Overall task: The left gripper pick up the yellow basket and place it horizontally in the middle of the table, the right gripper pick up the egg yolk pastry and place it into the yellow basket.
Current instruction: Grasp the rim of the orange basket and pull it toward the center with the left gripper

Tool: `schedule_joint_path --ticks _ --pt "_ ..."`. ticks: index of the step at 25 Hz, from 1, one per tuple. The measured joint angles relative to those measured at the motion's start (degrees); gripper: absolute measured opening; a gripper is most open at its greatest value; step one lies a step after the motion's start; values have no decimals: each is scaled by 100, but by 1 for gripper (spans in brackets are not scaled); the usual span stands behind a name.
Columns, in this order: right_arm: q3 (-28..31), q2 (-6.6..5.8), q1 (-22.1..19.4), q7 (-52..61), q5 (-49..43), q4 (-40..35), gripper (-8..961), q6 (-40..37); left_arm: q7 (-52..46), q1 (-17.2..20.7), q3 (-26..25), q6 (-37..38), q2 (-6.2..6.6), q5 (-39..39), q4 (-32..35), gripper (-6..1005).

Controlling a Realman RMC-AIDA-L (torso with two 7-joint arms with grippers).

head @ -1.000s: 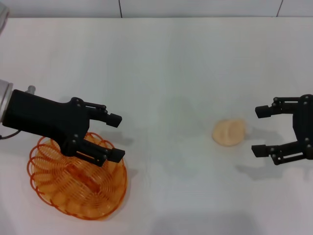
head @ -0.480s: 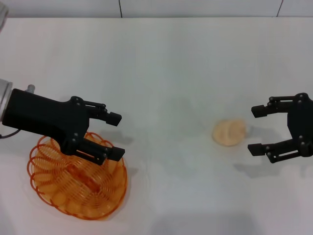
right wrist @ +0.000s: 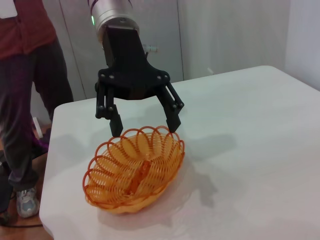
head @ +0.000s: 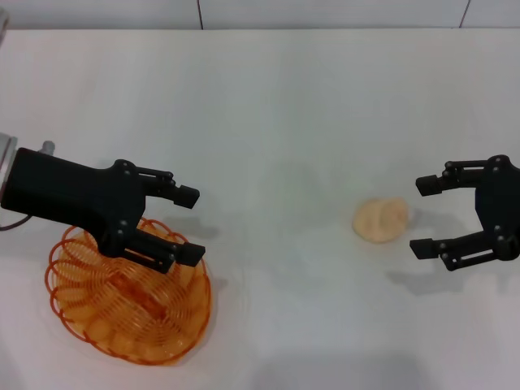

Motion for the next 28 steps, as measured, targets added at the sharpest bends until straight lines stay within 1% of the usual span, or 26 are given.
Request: schedule_joint_path --ticks 3,5,10,12,14,17,19,22,24,28 --pt "-32 0 1 -3 14 1 860 43 -25 17 -10 0 24 1 4 871" --pt "-39 0 3 -8 36 1 860 61 -131 26 -55 20 67 28 37 870" --pt "-56 0 19 -13 41 16 860 151 -535 73 -82 53 151 179 334 870" --pt "-72 3 19 -13 41 17 860 163 -666 126 -88 54 210 227 446 869" --pt "-121 6 23 -8 45 16 860 193 -873 181 -132 54 317 350 538 869" --pt "-188 9 29 26 54 0 860 250 -1149 198 -357 74 394 808 660 869" --pt "-212 9 29 38 56 -5 860 266 -1253 182 -581 122 407 1185 737 868" --pt "-243 9 29 40 78 3 860 277 -1465 131 -1013 159 461 1851 847 868" --pt "-253 9 29 41 111 4 859 284 -1609 123 -1167 161 475 2178 928 868" --pt "-256 9 31 51 132 -24 859 284 -1804 121 -1199 171 461 2654 1108 867"
